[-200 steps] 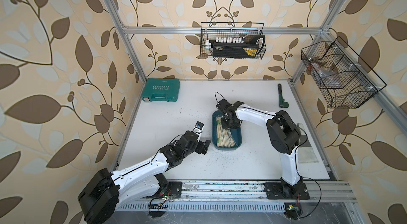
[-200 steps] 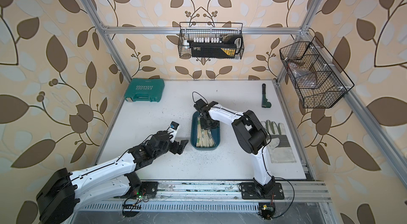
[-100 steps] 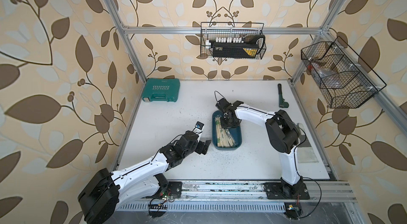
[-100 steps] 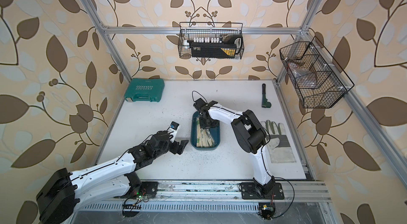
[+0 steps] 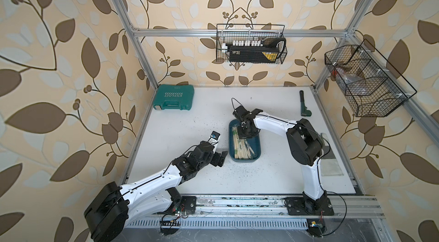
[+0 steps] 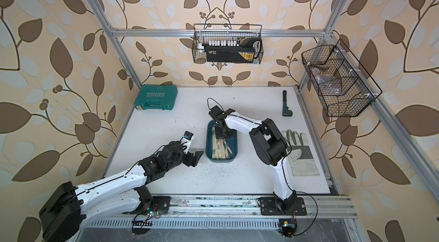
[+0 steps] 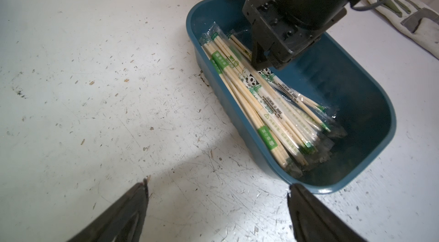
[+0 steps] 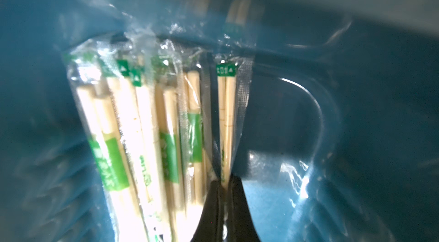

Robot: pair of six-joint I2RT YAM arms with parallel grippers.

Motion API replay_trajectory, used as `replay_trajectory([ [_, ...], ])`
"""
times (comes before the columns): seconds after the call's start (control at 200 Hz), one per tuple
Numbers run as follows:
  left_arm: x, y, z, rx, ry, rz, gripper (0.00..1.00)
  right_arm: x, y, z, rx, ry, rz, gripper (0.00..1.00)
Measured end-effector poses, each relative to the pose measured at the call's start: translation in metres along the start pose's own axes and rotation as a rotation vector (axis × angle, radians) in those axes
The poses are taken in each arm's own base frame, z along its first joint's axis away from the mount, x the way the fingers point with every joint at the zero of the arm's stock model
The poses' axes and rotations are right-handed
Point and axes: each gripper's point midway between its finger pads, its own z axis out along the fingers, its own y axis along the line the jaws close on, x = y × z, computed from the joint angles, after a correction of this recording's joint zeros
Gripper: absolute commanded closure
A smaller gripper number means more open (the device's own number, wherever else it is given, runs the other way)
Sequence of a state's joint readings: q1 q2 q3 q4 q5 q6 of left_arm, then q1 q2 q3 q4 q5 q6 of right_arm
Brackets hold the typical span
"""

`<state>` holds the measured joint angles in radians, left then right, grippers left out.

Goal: Take the paired disposable chopsticks out of the storage box
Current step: Pick up the paired disposable chopsticks from the storage box.

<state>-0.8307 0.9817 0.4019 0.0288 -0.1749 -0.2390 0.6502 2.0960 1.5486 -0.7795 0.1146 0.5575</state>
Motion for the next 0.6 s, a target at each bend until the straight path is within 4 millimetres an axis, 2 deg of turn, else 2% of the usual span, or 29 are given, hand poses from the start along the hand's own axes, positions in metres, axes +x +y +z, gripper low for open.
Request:
replay_trajectory([
  [0.17,0.000,0.000,0.000,0.000,0.000,0.000,0.03,0.001,0.001,-0.004,-0.013,0.000,0.001,1.00],
  [0.28,-0.002,0.000,0.000,0.001,-0.002,0.001,0.02,0.004,-0.001,-0.015,-0.026,-0.008,0.003,1.00],
  [0.6,-0.003,-0.001,-0.001,0.001,-0.005,0.001,0.02,-0.013,-0.001,-0.098,-0.128,-0.153,0.022,1.00],
])
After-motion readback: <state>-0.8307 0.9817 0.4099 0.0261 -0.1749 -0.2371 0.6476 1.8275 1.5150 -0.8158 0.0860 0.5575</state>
